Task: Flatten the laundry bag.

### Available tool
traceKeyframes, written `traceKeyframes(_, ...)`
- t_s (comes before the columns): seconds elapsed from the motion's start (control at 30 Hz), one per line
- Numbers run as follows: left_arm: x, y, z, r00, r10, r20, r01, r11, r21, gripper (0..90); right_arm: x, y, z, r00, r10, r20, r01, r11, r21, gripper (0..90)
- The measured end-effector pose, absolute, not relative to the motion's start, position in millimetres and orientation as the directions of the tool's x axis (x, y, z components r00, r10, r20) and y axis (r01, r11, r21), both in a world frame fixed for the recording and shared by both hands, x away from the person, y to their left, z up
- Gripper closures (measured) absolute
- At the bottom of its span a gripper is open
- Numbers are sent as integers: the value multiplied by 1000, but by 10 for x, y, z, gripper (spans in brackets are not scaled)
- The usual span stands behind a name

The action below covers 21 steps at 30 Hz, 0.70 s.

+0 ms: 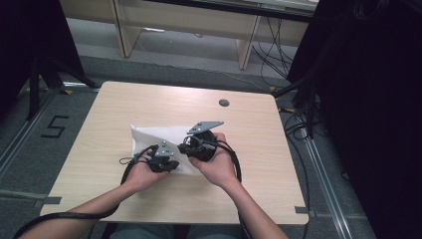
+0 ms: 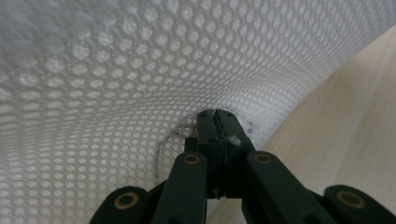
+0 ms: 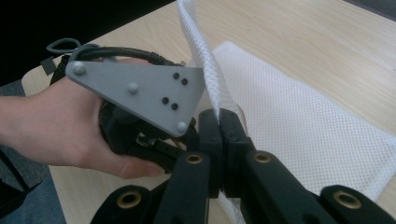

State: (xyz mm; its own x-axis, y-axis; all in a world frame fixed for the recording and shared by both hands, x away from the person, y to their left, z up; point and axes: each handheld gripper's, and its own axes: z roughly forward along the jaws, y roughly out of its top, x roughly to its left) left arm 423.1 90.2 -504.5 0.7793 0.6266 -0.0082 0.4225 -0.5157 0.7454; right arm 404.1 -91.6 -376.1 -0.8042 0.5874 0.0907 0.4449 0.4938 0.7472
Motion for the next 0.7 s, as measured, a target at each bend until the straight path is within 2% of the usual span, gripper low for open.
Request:
traceKeyframes(0.2, 4169, 919, -4998, 812, 583, -26, 415, -545, 729, 873, 4001, -940, -3799, -794, 600, 98, 461, 488, 741, 900)
traceKeyframes(0.33, 3984, 1089, -4815, 825, 565, -21, 401, -559, 726, 874, 3985, -991, -3830, -810, 579, 93, 434, 485, 759, 900)
traceKeyframes(0.47, 3814, 1476, -4712, 793, 607, -50, 436, -509, 742, 866, 3951, -1035, -3859, -806, 584, 94, 436, 480, 761, 900)
traceKeyframes(0.7, 3722, 1899, -4713, 733, 679, -29, 469, -474, 745, 840, 3878, -1021, -3905, -802, 588, 105, 455, 486, 746, 900)
